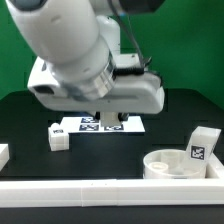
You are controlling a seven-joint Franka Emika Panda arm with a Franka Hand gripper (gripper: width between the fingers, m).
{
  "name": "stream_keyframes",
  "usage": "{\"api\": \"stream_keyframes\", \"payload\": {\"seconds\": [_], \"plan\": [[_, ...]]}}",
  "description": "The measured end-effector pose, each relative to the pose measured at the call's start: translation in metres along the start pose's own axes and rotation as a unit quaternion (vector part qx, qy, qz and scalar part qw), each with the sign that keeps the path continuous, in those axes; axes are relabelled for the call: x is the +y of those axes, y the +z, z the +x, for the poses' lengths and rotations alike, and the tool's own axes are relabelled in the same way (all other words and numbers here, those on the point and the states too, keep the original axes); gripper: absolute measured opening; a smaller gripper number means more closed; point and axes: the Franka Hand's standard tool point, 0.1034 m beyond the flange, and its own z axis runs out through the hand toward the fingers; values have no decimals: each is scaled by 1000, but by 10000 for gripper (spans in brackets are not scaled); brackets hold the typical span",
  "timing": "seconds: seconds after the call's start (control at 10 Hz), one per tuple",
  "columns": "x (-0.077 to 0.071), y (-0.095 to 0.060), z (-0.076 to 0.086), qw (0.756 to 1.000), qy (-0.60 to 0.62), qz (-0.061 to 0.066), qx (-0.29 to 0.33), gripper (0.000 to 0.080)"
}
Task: Assemble stool
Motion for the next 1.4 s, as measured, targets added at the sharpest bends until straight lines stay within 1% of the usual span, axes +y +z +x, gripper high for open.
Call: {"api": "stream_keyframes", "payload": {"seconds": [0.1,0.2,0.4,0.5,0.7,0.8,0.9,1.0,1.3,1.4], "plan": [[-1,-5,1,1000,-1,1,6,330],[-1,-4,7,1000,-1,2,21,330],[0,-4,7,1000,0,2,22,330],[-4,-12,16,998,-5,1,58,330],[-18,-40,19,992,-26,-6,127,330],[-25,-51,24,987,-34,-11,159,330],[-33,-61,29,979,-39,-8,200,330],[-37,-64,32,972,-39,-6,233,330],[-39,-70,39,941,-41,1,335,330],[-42,-75,43,924,-44,1,379,330]]}}
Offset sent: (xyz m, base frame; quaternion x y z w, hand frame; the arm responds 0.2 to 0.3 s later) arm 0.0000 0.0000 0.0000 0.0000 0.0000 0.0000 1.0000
